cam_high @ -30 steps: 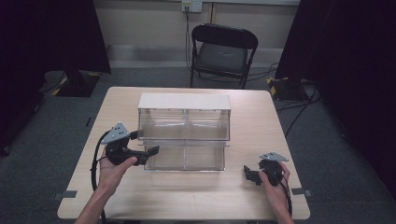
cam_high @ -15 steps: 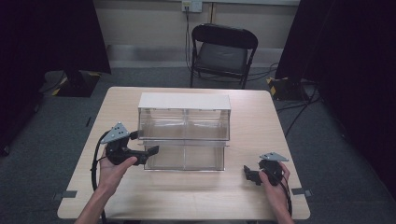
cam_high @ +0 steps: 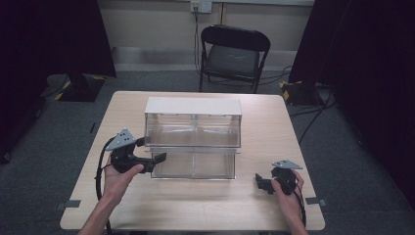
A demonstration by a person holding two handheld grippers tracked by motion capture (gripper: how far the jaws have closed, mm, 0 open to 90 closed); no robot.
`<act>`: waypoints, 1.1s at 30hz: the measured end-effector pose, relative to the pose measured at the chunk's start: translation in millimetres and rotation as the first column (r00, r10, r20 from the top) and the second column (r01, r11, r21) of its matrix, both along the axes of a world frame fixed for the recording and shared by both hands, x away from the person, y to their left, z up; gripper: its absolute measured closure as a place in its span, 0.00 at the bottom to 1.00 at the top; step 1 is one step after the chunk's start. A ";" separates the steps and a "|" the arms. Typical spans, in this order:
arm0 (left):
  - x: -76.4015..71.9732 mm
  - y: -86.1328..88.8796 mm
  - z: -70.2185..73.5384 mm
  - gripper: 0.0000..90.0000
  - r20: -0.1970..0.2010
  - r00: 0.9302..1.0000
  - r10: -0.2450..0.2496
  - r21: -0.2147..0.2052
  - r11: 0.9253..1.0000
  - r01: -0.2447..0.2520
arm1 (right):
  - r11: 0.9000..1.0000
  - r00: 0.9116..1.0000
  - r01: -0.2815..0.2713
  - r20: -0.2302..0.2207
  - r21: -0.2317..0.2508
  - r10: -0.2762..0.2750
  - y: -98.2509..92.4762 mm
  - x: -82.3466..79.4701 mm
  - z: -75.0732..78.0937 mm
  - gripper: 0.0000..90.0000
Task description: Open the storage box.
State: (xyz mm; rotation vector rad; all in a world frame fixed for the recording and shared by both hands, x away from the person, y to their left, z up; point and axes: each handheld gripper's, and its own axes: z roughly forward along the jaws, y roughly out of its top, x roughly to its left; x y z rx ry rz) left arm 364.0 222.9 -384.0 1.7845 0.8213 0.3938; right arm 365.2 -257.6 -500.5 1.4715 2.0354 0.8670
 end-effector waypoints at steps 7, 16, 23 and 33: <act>-0.1 0.1 -0.1 0.12 0.000 1.000 0.000 0.001 1.000 0.000 | 1.000 1.000 0.000 0.000 0.000 0.000 0.0 0.0 0.0 0.09; 0.0 0.1 0.0 0.12 0.000 1.000 0.000 0.001 1.000 0.000 | 1.000 1.000 0.000 0.000 0.000 0.000 0.0 0.0 0.0 0.09; 0.2 0.2 0.0 0.11 0.000 1.000 -0.001 0.000 1.000 0.001 | 1.000 1.000 0.000 0.000 0.000 0.000 0.0 0.0 0.0 0.09; 0.5 0.7 -0.1 0.11 0.003 1.000 -0.005 0.006 1.000 0.004 | 1.000 1.000 0.000 0.000 0.000 0.000 0.0 0.0 0.0 0.09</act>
